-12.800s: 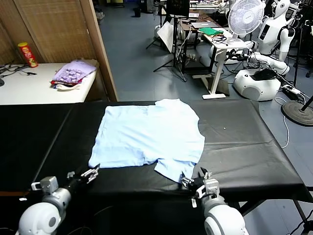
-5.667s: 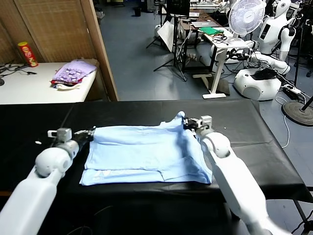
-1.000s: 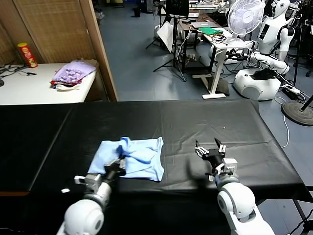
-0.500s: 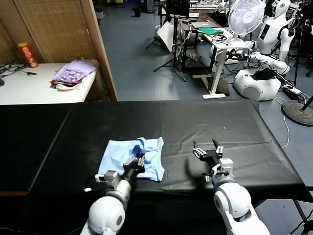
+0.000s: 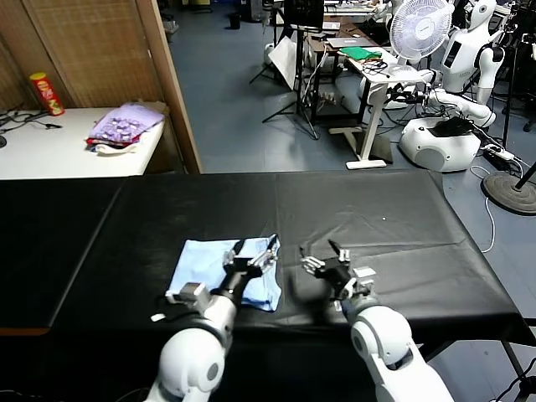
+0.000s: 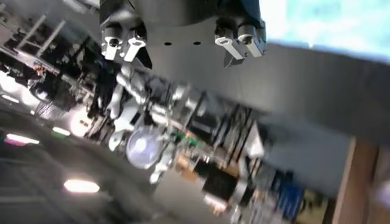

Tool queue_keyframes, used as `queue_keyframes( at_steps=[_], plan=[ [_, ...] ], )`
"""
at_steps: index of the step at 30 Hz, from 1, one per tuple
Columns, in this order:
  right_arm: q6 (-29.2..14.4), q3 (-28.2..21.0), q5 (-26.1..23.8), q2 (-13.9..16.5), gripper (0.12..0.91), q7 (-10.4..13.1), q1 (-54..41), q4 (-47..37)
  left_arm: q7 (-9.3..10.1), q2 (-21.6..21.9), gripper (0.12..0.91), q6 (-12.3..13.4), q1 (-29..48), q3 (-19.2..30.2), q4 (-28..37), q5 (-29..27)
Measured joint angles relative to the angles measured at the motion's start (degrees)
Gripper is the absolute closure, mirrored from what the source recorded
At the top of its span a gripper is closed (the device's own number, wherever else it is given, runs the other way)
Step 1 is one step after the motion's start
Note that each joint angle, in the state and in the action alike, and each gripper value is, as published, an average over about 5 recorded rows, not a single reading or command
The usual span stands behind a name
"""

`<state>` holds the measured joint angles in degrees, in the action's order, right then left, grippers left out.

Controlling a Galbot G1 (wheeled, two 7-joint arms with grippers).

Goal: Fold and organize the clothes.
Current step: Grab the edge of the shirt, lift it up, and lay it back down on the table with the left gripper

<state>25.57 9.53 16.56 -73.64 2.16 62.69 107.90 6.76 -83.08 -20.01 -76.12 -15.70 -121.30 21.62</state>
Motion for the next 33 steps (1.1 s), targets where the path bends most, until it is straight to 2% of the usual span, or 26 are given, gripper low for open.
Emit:
queue_keyframes(
  at_steps=[4,8,10,13,16,20,26,29,33],
  plan=[
    [-1.4,-4.7,-7.1,-1.0,0.227,0.1,-2.7,-3.4,-0.48,2.7,0.232,1.6,-1.3,-4.1,1.6,-1.4],
    [-3.0,-8.4,-18.2,-1.9,0.227,-0.7,-4.8,-8.1,-0.53,3.6,0.232,2.4,-2.2,-7.7,4.1,-1.1],
    [-3.6,-9.3,-22.9,-2.3,0.227,-0.4,-5.4,-10.1,-0.53,3.7,0.232,2.6,-2.4,-9.0,5.1,-0.9],
    [-5.3,-9.8,-25.7,-2.8,0.227,1.0,-5.7,-11.8,-0.54,3.9,0.232,2.8,-2.3,-10.5,6.1,-0.2],
    [-7.0,-9.3,-22.3,-3.1,0.227,2.7,-5.4,-11.8,-0.59,4.2,0.232,2.9,-1.9,-11.9,7.2,1.5],
    [-6.9,-7.3,-12.3,-2.6,0.227,3.3,-4.5,-8.9,-0.50,4.7,0.232,2.3,-1.1,-14.4,8.9,6.2],
    [-5.2,-3.2,2.8,-0.8,0.227,3.4,-2.0,-1.8,0.52,4.9,0.232,-0.4,-0.6,-18.7,12.0,20.1],
    [-5.2,-1.6,6.2,-0.4,0.227,3.5,-0.7,1.2,1.22,4.7,0.232,-1.2,-0.6,-20.1,13.2,27.0],
    [-5.2,-0.5,8.0,-0.4,0.227,3.5,0.6,3.8,1.29,4.5,0.259,-1.2,-0.4,-21.2,14.4,33.3]
  ],
)
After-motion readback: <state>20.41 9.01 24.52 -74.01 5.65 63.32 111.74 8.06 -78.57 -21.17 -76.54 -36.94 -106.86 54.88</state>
